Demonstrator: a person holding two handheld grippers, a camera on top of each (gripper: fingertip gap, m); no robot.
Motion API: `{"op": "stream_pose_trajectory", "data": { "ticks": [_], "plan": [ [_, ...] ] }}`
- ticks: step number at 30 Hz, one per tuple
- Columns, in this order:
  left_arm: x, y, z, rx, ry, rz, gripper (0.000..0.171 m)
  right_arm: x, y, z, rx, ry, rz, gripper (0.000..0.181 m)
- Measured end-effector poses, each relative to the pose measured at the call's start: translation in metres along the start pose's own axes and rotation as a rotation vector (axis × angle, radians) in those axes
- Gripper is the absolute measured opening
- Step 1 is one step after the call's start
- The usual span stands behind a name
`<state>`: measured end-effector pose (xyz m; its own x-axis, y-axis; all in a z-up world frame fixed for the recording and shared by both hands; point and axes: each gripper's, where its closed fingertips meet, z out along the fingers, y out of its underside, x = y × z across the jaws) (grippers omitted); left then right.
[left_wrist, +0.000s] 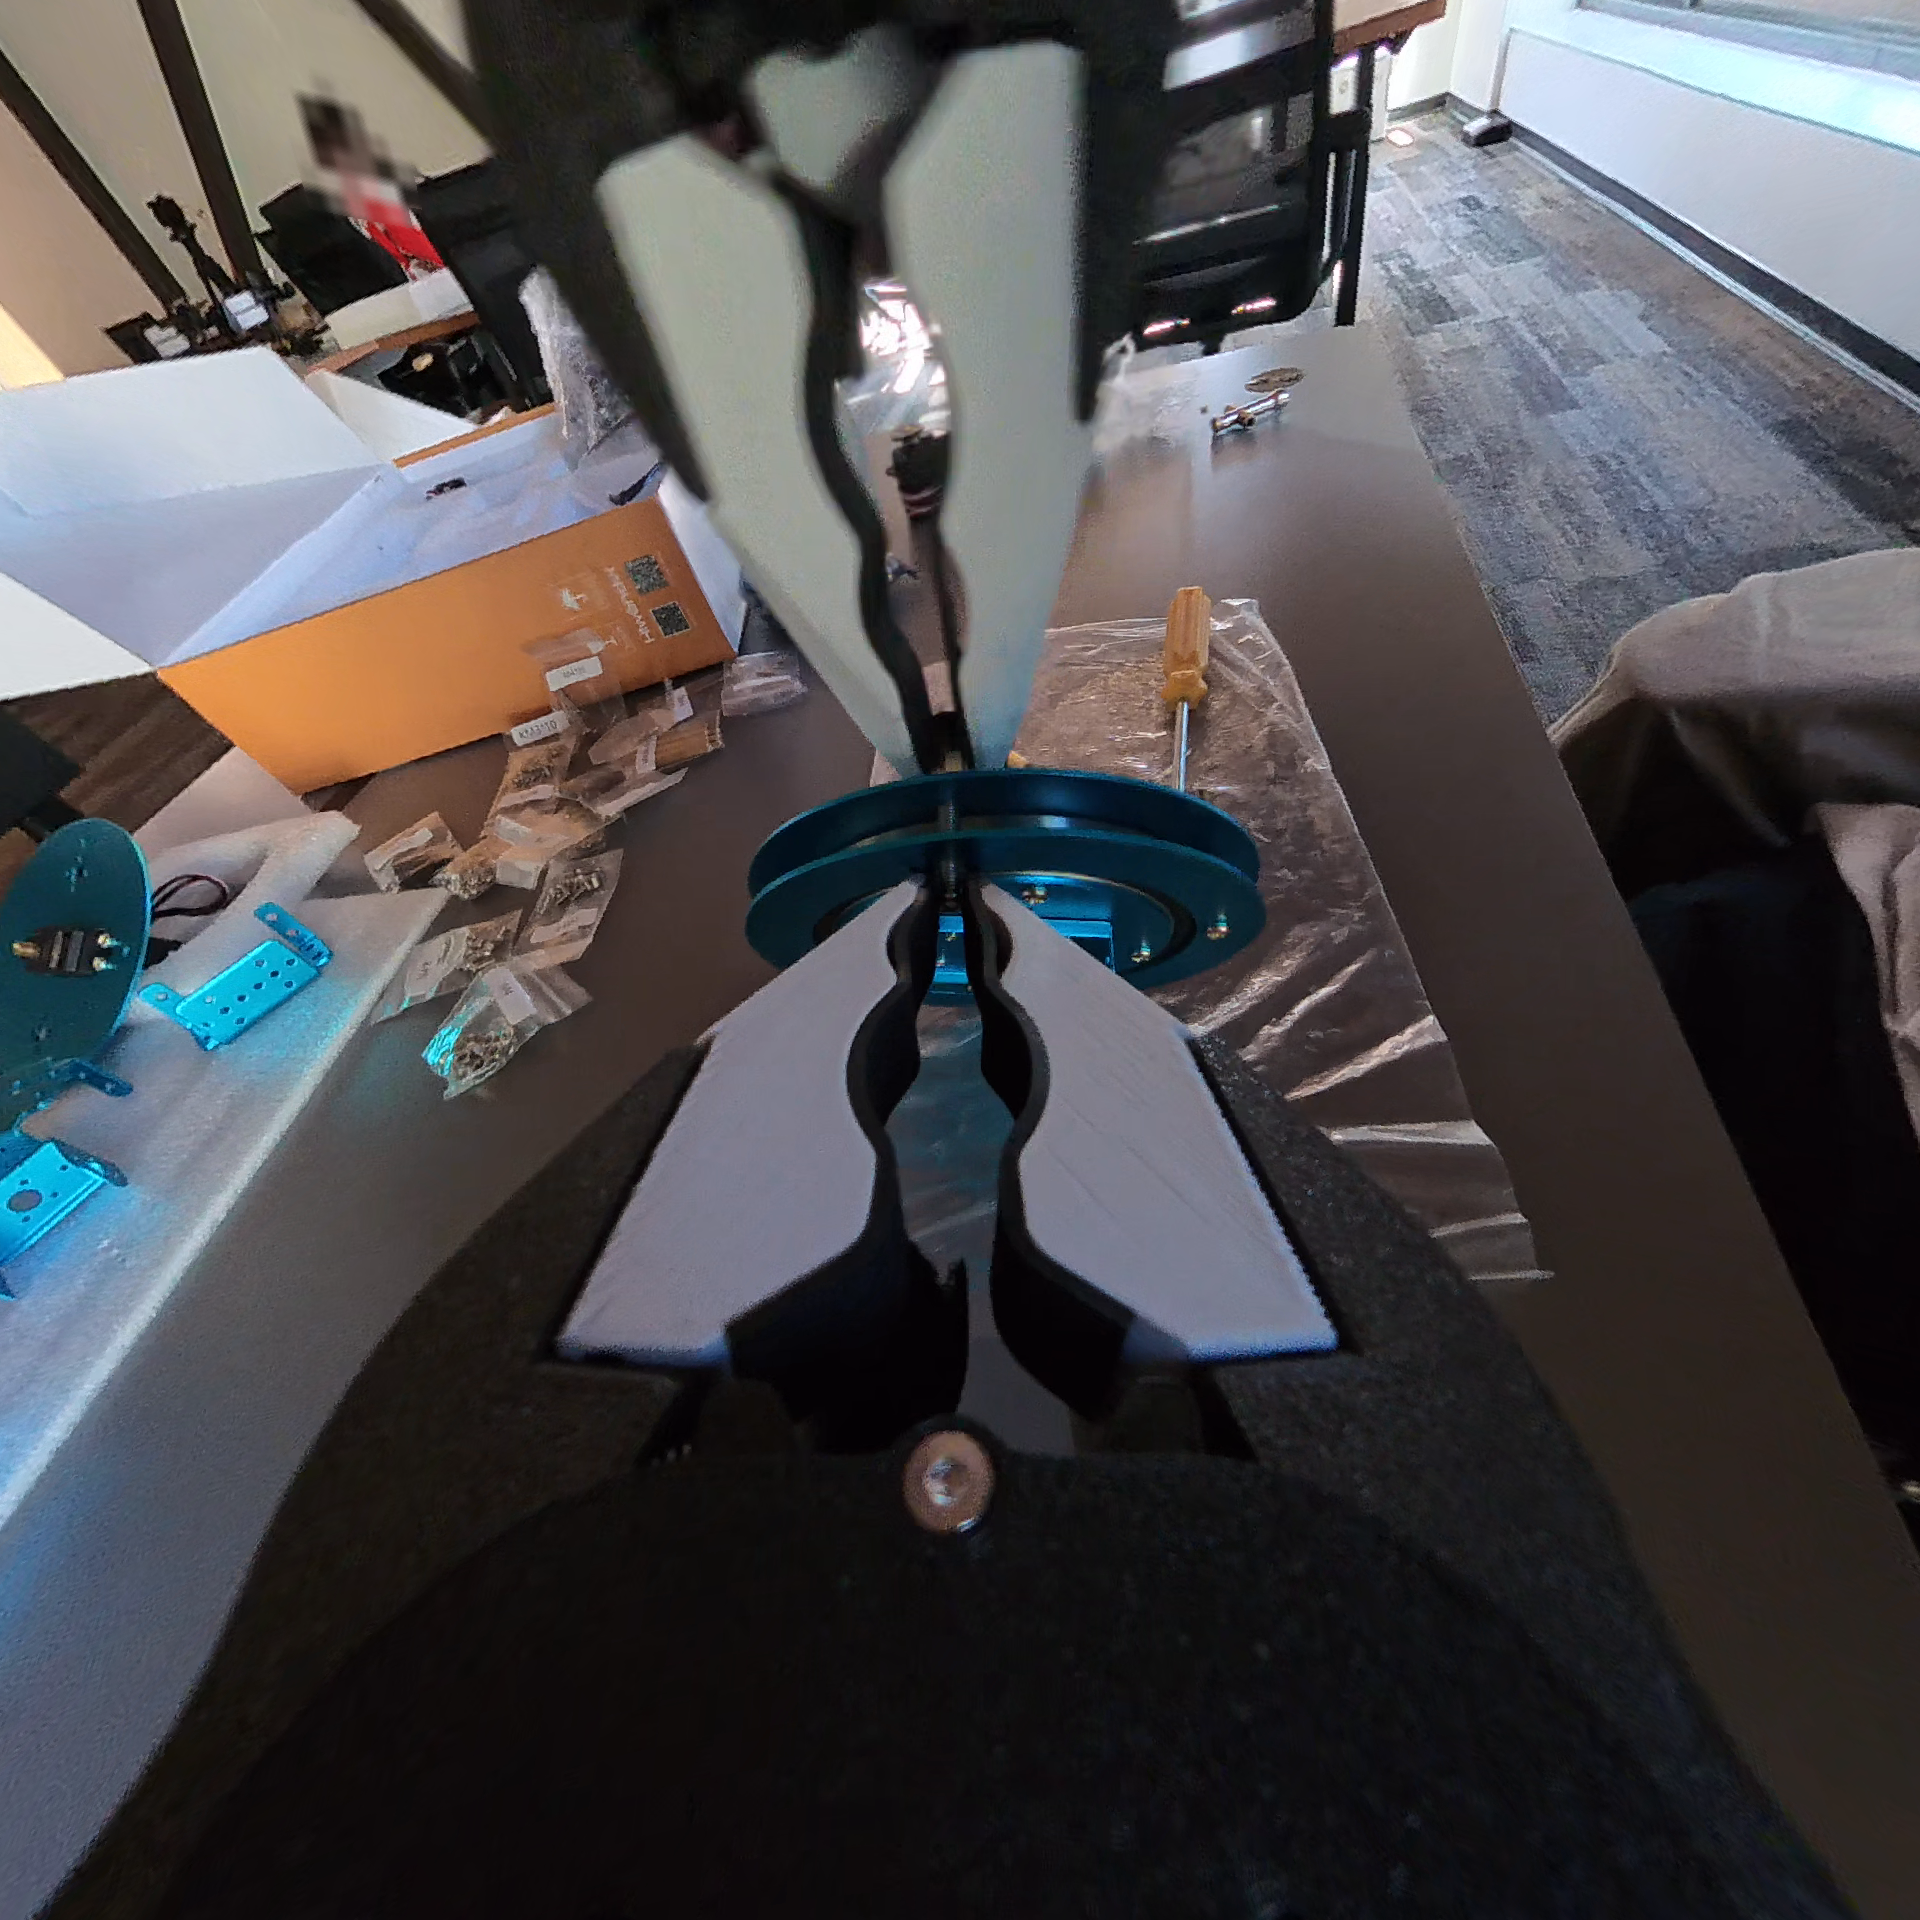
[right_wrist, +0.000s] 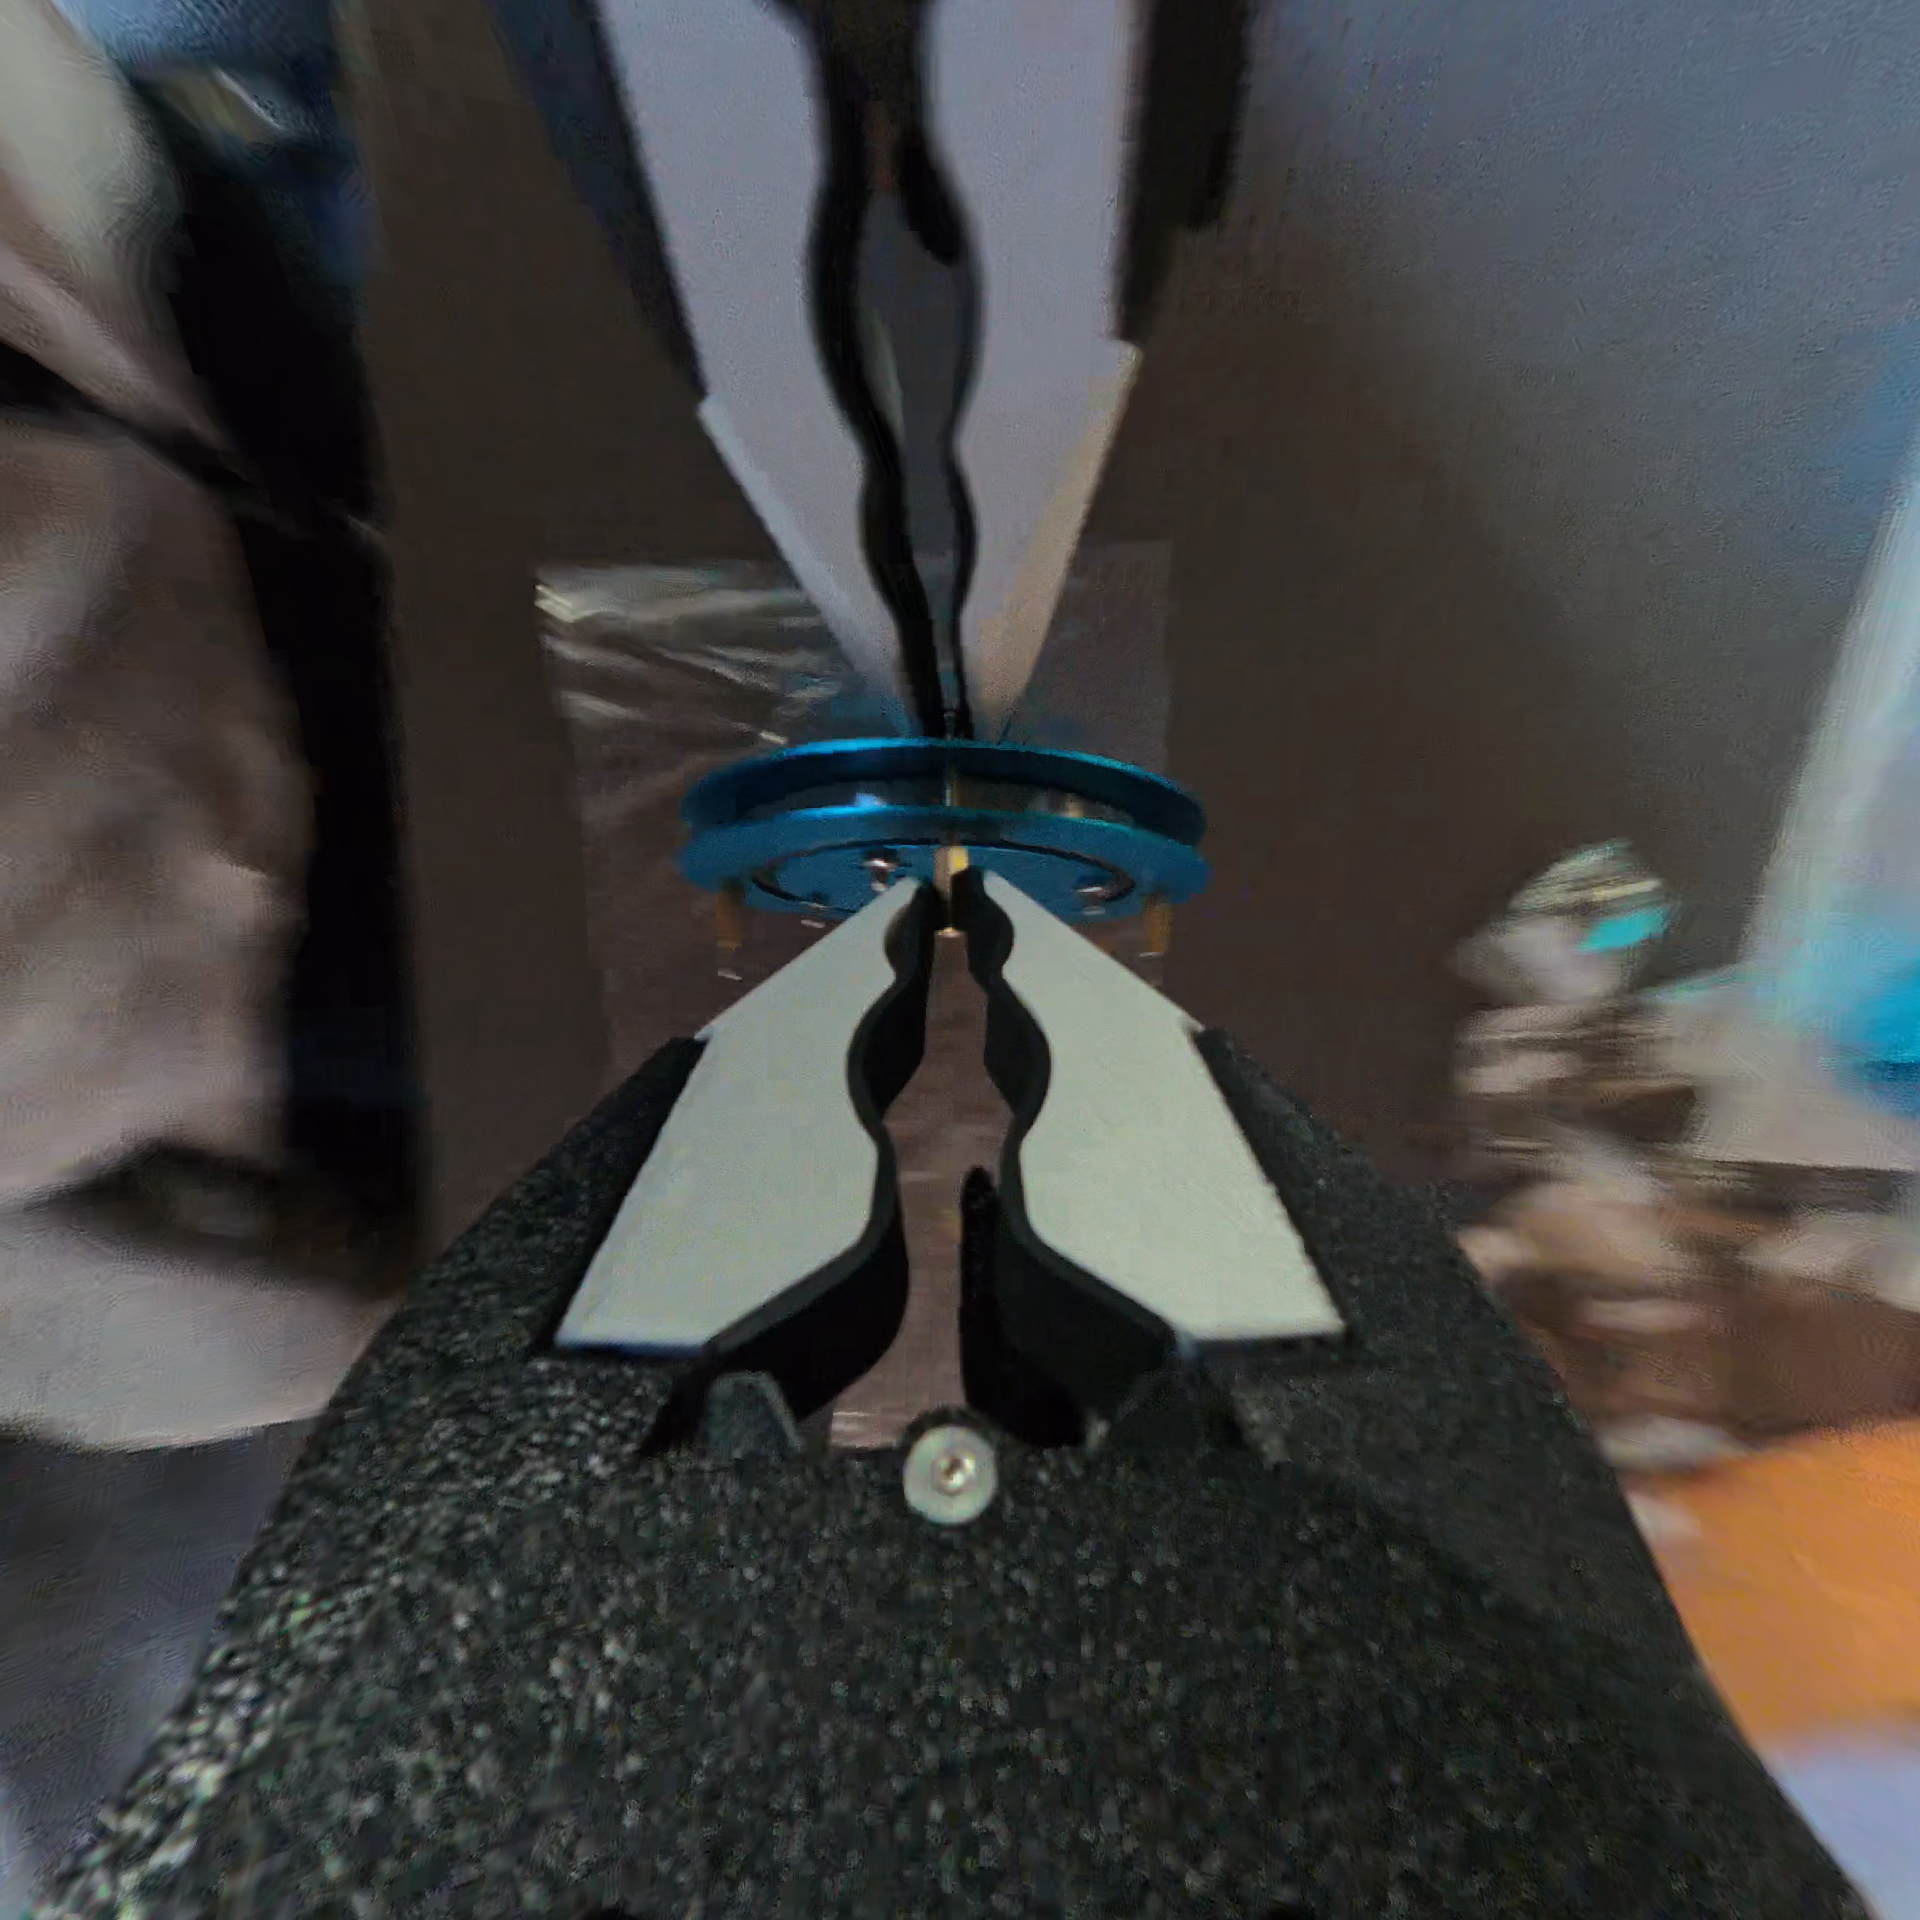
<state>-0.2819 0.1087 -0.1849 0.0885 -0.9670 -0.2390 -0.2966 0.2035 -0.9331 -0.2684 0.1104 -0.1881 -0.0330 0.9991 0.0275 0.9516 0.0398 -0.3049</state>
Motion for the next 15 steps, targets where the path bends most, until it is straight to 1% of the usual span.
{"op": "stream_pose_trajectory", "data": {
  "ticks": [3,4,5,6,7,8,10,12,13,14,15],
  "plan": [
    [-0.001,-0.001,0.001,-0.005,-0.049,0.070,0.004,-0.011,-0.003,-0.003,0.083,-0.480,0.585,0.003],
    [-0.002,0.000,0.001,-0.011,-0.060,0.077,0.003,-0.012,-0.004,-0.004,0.119,-0.609,0.725,0.004],
    [-0.002,-0.001,0.001,-0.008,-0.053,0.069,0.003,-0.012,-0.005,-0.005,0.145,-0.701,0.811,0.004],
    [-0.002,-0.001,0.001,-0.004,-0.049,0.059,0.003,-0.012,-0.006,-0.005,0.164,-0.724,0.833,0.004],
    [-0.003,0.000,0.001,-0.003,-0.046,0.053,0.004,-0.011,-0.005,-0.004,0.181,-0.664,0.758,0.004],
    [-0.003,0.000,0.001,-0.005,-0.039,0.043,0.004,-0.007,-0.003,-0.004,0.185,-0.544,0.636,0.005],
    [-0.003,0.000,0.001,-0.003,-0.022,0.008,0.004,0.007,0.003,-0.003,0.148,-0.208,0.345,0.021],
    [-0.004,0.001,0.001,-0.003,-0.013,-0.012,0.003,0.008,-0.001,-0.008,0.129,0.031,0.087,0.016],
    [-0.005,0.001,0.001,-0.004,-0.014,-0.014,0.004,0.008,-0.002,-0.008,0.109,0.120,-0.008,0.010],
    [-0.005,0.001,0.001,-0.004,-0.014,-0.012,0.004,0.007,-0.002,-0.006,0.085,0.170,-0.079,0.005],
    [-0.004,0.001,0.001,-0.003,-0.012,-0.010,0.004,0.007,-0.003,-0.004,0.067,0.205,-0.111,0.005]
  ]
}}
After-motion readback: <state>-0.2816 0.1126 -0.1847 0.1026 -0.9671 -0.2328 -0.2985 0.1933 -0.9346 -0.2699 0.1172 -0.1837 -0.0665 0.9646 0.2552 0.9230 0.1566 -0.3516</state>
